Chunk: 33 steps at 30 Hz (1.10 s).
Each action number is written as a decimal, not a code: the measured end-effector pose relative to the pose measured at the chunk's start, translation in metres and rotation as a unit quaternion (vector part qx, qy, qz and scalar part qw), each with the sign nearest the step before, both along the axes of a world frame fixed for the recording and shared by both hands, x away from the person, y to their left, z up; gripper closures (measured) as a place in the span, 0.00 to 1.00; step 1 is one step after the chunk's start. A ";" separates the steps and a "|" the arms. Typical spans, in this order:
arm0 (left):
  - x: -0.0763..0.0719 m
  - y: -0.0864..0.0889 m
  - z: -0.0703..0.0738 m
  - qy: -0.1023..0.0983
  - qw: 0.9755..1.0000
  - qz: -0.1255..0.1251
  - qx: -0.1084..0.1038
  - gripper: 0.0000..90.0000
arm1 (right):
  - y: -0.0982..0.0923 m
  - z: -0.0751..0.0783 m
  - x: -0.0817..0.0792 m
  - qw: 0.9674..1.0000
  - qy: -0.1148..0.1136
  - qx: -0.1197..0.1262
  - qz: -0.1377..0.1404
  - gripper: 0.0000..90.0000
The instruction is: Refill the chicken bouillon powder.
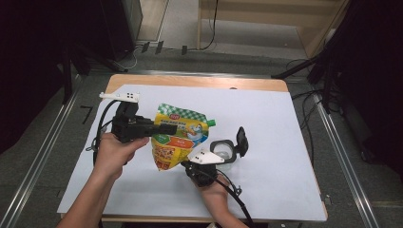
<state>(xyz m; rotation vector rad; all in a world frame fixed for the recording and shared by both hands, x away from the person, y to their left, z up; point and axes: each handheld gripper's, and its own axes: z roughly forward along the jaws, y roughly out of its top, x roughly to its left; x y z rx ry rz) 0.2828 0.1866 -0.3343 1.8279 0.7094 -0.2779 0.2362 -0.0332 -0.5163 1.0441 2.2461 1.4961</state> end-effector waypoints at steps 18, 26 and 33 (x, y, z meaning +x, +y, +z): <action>0.002 -0.011 -0.010 0.000 0.999 0.028 0.030 1.00 | 0.002 0.007 -0.005 0.999 -0.026 -0.027 0.005 0.91; 0.003 -0.023 -0.017 -0.017 0.997 0.025 0.069 0.97 | 0.003 0.011 -0.010 0.999 -0.033 -0.032 0.027 0.86; 0.001 -0.030 -0.021 -0.038 0.995 0.016 0.089 0.95 | 0.000 0.015 -0.013 0.999 -0.015 -0.026 0.044 0.84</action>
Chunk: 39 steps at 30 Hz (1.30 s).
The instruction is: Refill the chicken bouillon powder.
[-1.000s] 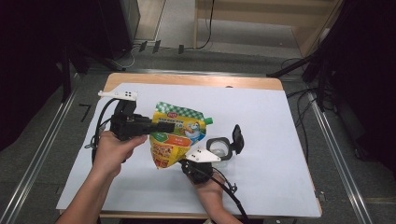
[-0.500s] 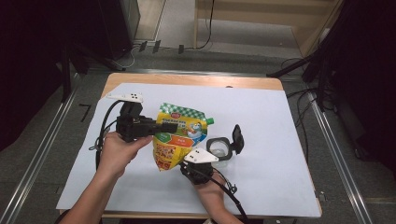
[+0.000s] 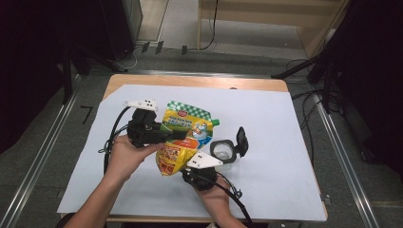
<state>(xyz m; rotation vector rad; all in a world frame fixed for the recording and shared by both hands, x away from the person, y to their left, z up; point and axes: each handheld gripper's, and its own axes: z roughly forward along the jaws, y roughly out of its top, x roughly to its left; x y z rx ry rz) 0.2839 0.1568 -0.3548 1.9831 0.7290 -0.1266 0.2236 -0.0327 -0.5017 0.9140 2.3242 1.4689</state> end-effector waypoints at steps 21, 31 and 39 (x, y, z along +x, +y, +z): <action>-0.003 -0.017 -0.010 -0.001 0.999 -0.010 0.040 0.90 | 0.014 0.017 -0.025 0.998 -0.016 0.000 0.062 0.76; 0.001 -0.022 -0.014 0.013 0.999 -0.011 0.036 0.89 | 0.012 0.023 -0.026 0.997 0.001 0.009 0.071 0.76; 0.007 -0.034 -0.013 0.022 0.998 -0.017 0.056 0.89 | 0.010 0.025 -0.025 0.997 0.013 0.017 0.074 0.74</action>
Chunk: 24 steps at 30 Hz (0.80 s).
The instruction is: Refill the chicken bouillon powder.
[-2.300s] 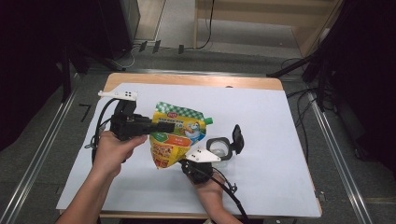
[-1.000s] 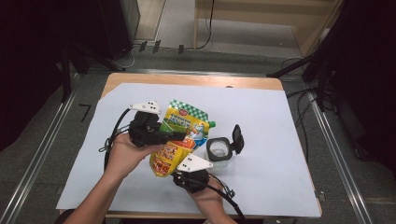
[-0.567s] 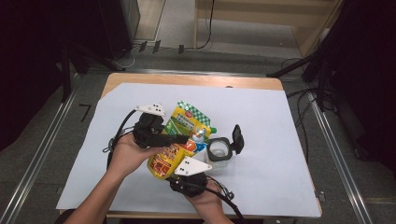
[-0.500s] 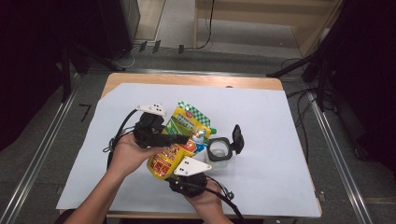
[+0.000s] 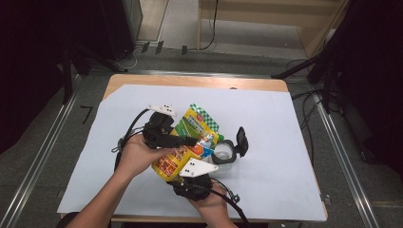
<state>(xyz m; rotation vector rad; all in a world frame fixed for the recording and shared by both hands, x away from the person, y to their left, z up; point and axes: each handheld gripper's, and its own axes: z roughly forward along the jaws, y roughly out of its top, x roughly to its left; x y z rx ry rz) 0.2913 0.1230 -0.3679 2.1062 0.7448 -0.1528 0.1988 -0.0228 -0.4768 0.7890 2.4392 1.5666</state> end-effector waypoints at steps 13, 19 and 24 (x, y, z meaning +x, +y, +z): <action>0.010 -0.014 0.001 0.022 1.000 -0.007 0.019 0.88 | -0.003 0.004 0.000 1.000 0.005 0.005 0.000 0.73; 0.012 -0.017 -0.005 0.033 0.999 -0.012 0.022 0.87 | 0.000 0.002 -0.001 1.000 0.015 0.004 0.009 0.72; 0.014 -0.016 -0.007 0.037 0.999 -0.013 0.017 0.87 | -0.001 0.002 0.000 1.000 0.020 0.003 0.009 0.72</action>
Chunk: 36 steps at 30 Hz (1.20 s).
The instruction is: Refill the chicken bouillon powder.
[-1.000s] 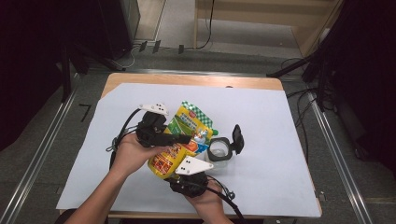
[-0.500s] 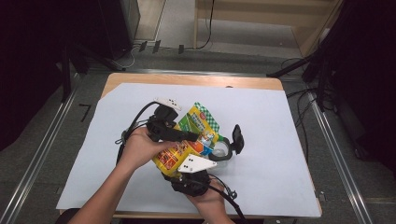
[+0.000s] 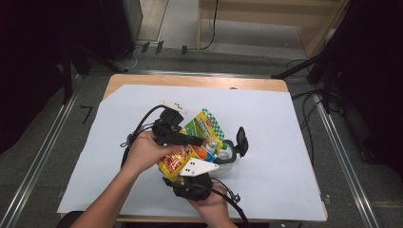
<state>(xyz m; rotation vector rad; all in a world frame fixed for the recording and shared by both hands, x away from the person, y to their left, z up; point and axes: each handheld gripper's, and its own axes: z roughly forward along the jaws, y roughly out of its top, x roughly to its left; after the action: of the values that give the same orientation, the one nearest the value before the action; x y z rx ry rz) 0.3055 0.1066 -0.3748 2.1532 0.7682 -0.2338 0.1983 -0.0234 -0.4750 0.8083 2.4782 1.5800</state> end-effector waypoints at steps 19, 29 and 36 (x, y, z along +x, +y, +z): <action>0.005 -0.005 -0.006 0.018 1.000 0.005 0.001 0.82 | -0.002 -0.003 0.002 1.000 0.007 -0.003 -0.002 0.70; 0.006 -0.007 -0.007 0.027 0.999 0.016 0.010 0.87 | -0.001 -0.001 0.000 1.000 0.002 -0.012 -0.002 0.69; 0.008 -0.009 -0.005 0.053 0.998 0.030 0.012 0.87 | 0.001 0.000 0.000 1.000 -0.001 -0.015 0.003 0.68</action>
<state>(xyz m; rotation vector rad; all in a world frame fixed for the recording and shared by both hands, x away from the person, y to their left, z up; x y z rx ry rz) 0.3130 0.0981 -0.3796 2.1501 0.8992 -0.3101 0.1985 -0.0219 -0.4749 0.7955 2.4992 1.5402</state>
